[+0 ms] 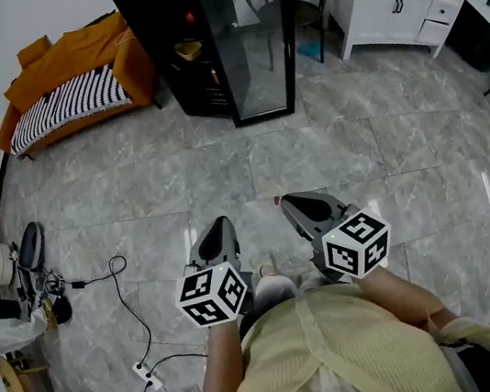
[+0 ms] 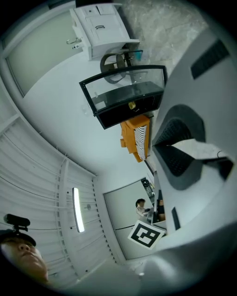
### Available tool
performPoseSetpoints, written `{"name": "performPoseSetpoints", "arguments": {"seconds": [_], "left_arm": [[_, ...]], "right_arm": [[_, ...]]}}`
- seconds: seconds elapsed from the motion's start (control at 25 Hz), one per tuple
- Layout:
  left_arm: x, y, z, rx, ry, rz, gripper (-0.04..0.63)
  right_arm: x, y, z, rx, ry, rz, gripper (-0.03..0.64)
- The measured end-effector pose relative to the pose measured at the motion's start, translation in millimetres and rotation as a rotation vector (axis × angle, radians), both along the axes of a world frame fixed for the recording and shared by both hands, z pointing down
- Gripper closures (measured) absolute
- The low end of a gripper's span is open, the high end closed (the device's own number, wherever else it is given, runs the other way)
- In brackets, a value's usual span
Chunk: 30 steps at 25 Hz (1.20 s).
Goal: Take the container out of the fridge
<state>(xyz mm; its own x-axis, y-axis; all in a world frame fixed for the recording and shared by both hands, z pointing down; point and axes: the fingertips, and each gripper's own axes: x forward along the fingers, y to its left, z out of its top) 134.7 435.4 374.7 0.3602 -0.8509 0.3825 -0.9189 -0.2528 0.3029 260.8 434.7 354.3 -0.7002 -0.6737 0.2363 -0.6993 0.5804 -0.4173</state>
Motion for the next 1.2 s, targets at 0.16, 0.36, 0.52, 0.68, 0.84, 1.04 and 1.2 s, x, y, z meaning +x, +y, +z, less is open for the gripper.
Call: {"name": "performPoseSetpoints", "arguments": {"seconds": [0.16, 0.36, 0.52, 0.68, 0.84, 1.04, 1.2], "left_arm": [[2, 6, 0, 0.006, -0.019, -0.022, 0.565], [0, 8, 8, -0.007, -0.030, -0.042, 0.565], [0, -12, 14, -0.020, -0.020, -0.037, 0.565], [4, -34, 21, -0.022, -0.034, -0.011, 0.565], [0, -58, 22, -0.026, -0.058, 0.002, 0.565], [-11, -90, 24, -0.043, -0.057, 0.001, 0.565], [-19, -111, 27, -0.054, -0.068, 0.016, 0.565]], "right_arm": [[4, 3, 3, -0.003, -0.001, -0.013, 0.588], [3, 4, 12, -0.016, 0.022, -0.049, 0.588], [3, -11, 13, -0.004, 0.033, -0.051, 0.588], [7, -34, 16, -0.010, 0.042, -0.027, 0.588], [1, -59, 18, -0.022, 0.056, -0.025, 0.588], [-10, -93, 20, -0.027, 0.072, -0.023, 0.588], [-19, -117, 23, -0.039, 0.077, -0.016, 0.588]]}}
